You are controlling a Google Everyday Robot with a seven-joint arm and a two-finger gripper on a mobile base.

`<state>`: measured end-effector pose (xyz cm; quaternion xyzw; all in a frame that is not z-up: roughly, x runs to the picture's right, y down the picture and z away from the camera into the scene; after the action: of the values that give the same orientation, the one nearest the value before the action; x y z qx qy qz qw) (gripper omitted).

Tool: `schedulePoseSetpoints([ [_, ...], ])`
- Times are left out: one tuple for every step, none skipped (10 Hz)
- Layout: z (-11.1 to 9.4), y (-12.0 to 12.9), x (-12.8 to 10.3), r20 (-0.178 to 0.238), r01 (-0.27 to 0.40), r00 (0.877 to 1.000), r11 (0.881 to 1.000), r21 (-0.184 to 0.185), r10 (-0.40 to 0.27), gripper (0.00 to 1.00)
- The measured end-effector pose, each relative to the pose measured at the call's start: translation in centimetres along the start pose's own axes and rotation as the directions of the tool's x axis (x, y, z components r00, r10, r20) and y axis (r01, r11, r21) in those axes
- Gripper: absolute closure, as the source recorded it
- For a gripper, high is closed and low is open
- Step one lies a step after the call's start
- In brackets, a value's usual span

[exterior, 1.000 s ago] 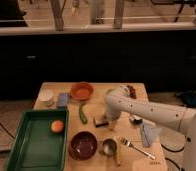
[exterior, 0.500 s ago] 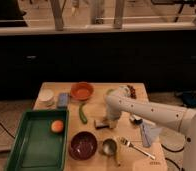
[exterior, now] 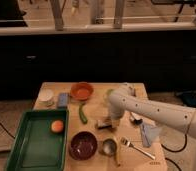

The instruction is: Place eraser in paper cup

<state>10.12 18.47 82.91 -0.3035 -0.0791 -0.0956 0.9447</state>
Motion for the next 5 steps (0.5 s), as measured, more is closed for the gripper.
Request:
schedulePoseSetpoints([
  [-0.8,-0.2,-0.4,-0.003,0.009,1.000,1.000,0.009,-0.009,0.97],
  [-1.9,-0.5,-0.7,-0.005,0.016,1.000,1.000,0.016,-0.016,0.97],
  [-3.6,-0.7,-1.0,-0.014,0.029,1.000,0.999,0.016,-0.029,0.97],
  [-4.9,-0.9,-1.4,-0.018,0.039,0.999,0.999,0.019,-0.039,0.97],
  [-5.9,-1.1,-1.6,-0.022,0.048,0.999,0.999,0.021,-0.047,0.97],
])
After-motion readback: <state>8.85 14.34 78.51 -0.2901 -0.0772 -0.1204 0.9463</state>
